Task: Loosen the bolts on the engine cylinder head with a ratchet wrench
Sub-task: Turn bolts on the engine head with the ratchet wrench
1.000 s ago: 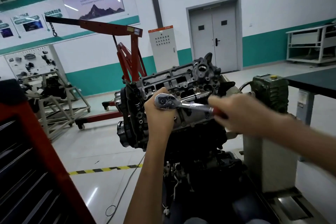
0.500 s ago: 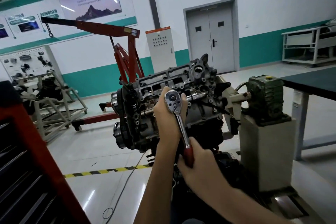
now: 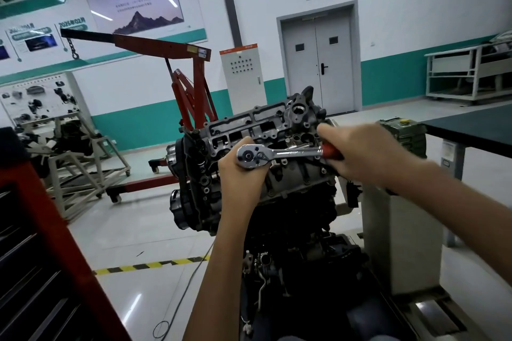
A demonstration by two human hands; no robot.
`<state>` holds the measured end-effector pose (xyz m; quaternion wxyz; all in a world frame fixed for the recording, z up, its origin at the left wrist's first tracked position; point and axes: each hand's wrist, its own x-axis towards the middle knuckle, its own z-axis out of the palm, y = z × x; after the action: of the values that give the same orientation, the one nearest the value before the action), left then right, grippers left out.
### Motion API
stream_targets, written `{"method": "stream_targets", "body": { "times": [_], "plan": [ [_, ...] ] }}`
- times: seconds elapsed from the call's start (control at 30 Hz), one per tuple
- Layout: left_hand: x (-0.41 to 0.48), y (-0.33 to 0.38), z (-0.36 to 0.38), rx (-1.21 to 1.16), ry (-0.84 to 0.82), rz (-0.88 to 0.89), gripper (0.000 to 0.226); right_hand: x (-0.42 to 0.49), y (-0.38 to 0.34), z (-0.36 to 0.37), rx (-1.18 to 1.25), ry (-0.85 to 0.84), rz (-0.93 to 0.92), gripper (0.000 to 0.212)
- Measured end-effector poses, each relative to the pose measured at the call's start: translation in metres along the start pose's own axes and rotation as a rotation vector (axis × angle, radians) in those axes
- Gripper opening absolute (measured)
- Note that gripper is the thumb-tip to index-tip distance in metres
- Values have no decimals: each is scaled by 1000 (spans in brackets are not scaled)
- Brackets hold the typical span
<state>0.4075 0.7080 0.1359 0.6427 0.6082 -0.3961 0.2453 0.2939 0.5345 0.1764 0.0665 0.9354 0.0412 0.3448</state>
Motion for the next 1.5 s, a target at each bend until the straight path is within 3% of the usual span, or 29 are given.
{"method": "stream_targets", "body": {
  "times": [0.1, 0.23, 0.3, 0.4, 0.57, 0.67, 0.77, 0.87, 0.97, 1.03, 1.1, 1.2, 1.3, 1.4, 1.5],
  "plan": [
    [-9, 0, -2, -1, 77, 38, 33, -33, -40, 32, 243, -21, 136, 14],
    [-4, 2, 6, 66, 77, 101, 32, -59, -122, 69, 808, -56, 403, 13],
    [-2, 2, 9, -34, 82, 29, 33, -58, -138, 77, 892, -19, 431, 13],
    [-2, 0, 7, -109, 170, -61, 40, -54, -111, 65, 742, -40, 320, 13],
    [3, 3, -13, -21, 34, 31, 38, -18, -34, 18, 161, -19, -17, 14],
    [4, 9, -13, 28, 23, 23, 36, 15, -8, -10, -14, 75, -69, 21],
    [1, 7, -13, 26, 56, -1, 30, 12, -15, -6, -26, 66, -28, 19],
    [-8, 3, -7, 46, 136, 66, 26, -25, -46, 23, 169, 39, 153, 16],
    [-12, 4, 12, 5, 166, 72, 30, -53, -95, 60, 588, -40, 355, 20],
    [-12, 5, 20, -77, 146, 34, 36, -61, -129, 79, 887, -26, 432, 21],
    [-11, 5, 21, -153, 103, -5, 40, -60, -141, 85, 1004, 6, 467, 22],
    [-7, 0, 14, -60, 110, 54, 43, -58, -112, 76, 848, -40, 351, 22],
    [-4, -2, 8, 8, 100, 27, 45, -43, -54, 51, 424, -104, 152, 15],
    [-1, 2, 6, 16, 44, 0, 46, -13, -7, 12, 124, 25, 30, 14],
    [-1, 3, 3, 5, 29, -19, 37, -1, -1, -3, 30, 76, 17, 16]
  ]
}}
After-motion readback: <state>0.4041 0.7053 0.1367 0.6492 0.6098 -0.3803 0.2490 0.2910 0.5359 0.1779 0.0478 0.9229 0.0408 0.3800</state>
